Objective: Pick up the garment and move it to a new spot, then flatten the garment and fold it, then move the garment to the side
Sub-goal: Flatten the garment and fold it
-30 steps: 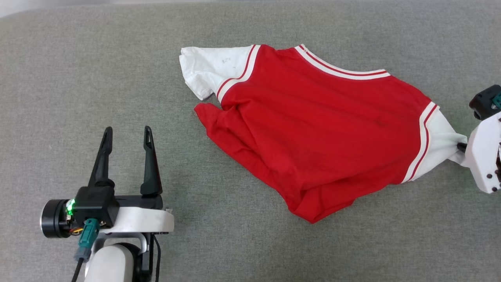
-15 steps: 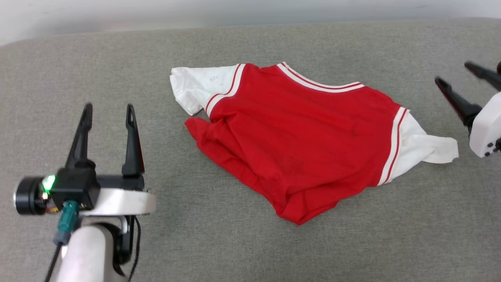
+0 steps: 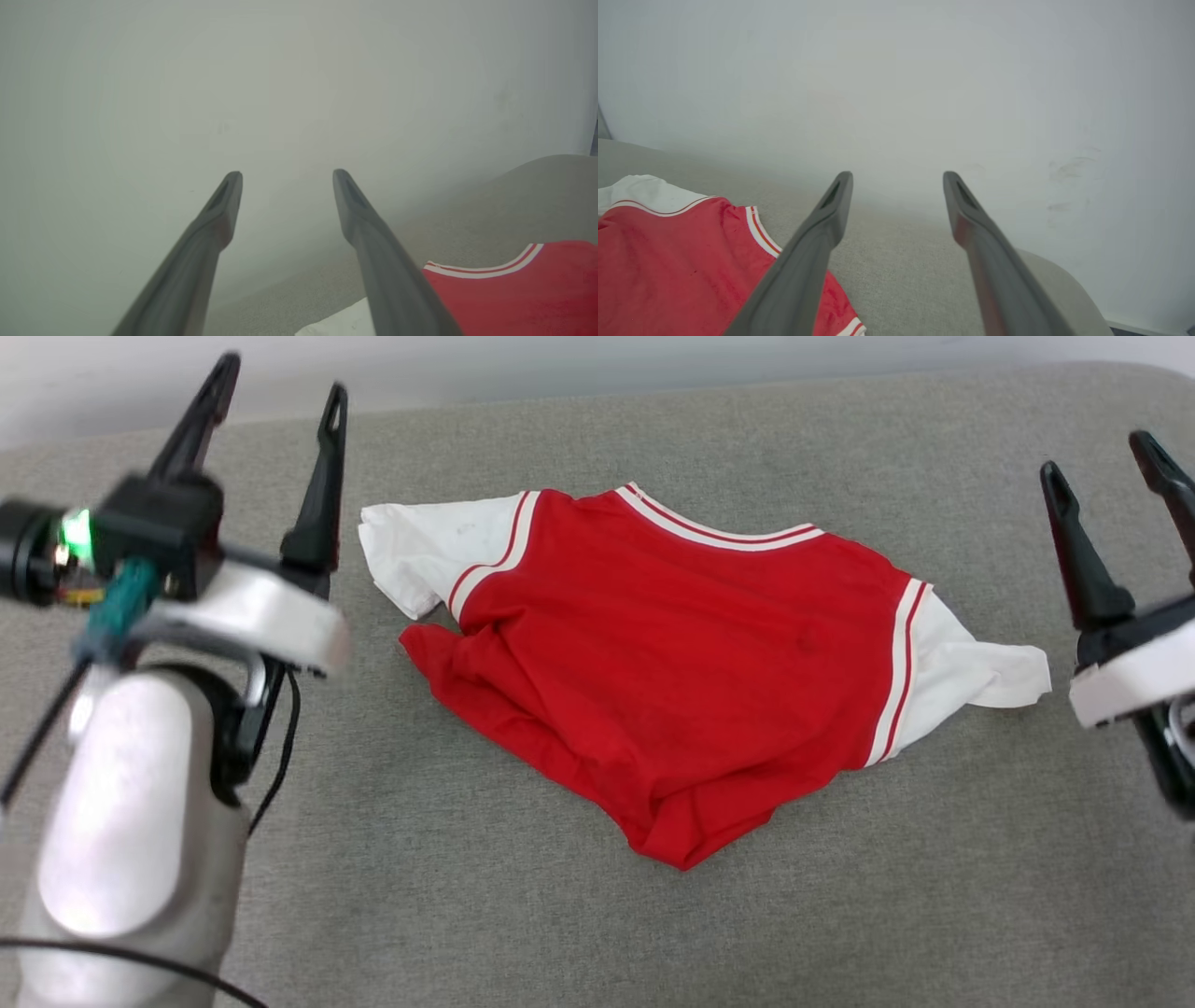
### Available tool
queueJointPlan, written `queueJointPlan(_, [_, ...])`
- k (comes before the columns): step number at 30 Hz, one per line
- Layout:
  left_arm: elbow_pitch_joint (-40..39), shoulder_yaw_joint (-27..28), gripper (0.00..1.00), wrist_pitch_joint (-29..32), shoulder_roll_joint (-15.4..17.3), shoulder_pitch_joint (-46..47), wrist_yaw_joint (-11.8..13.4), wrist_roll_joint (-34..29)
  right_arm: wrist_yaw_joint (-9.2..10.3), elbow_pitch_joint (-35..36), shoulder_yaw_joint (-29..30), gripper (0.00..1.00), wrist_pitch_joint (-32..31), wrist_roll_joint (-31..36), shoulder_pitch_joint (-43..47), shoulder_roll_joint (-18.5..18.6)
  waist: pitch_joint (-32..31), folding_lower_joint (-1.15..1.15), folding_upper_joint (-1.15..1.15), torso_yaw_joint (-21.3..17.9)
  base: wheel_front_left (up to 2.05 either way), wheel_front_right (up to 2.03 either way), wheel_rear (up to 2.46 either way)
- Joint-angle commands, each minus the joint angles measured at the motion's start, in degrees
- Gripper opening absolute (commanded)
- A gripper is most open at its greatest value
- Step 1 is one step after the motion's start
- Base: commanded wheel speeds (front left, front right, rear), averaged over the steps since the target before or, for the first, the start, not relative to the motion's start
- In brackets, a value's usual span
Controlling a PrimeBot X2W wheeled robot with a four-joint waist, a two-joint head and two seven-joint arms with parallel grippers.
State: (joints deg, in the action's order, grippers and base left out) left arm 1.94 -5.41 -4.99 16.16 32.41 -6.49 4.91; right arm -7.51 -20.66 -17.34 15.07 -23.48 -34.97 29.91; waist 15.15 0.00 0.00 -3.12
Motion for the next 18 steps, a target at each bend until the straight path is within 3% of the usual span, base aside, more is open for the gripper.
queueJointPlan(1, [0.7,-2.0,1.0,4.7,1.6,3.1,-0.6,1.9,0.04,4.0,4.4,1.0,0.1,3.2,4.6,-2.6,0.5,0.0,0.0,-0.4,0.0,0.0,0.0])
queueJointPlan(6, [1.7,-10.9,1.0,18.7,7.0,9.8,-0.9,10.4,0.04,12.8,10.9,1.0,-0.3,9.1,12.9,-8.3,1.5,0.0,0.0,-1.3,0.0,0.0,0.0])
queueJointPlan(7, [1.7,-10.9,1.0,18.7,7.0,9.8,-0.9,10.4,0.04,12.8,10.9,1.0,-0.3,9.1,12.9,-8.3,1.5,0.0,0.0,-1.3,0.0,0.0,0.0])
queueJointPlan(14, [1.7,-27.0,1.0,38.6,17.3,18.1,-0.9,25.8,0.04,20.4,13.0,1.0,-2.4,12.9,18.2,-12.7,3.6,0.0,0.0,-3.1,0.0,0.0,0.0])
queueJointPlan(18, [1.9,-34.7,1.0,47.4,21.3,22.1,-0.9,32.6,0.03,21.8,12.7,1.0,-2.8,13.6,18.3,-13.4,5.3,0.0,0.0,-4.1,0.0,0.0,0.0])
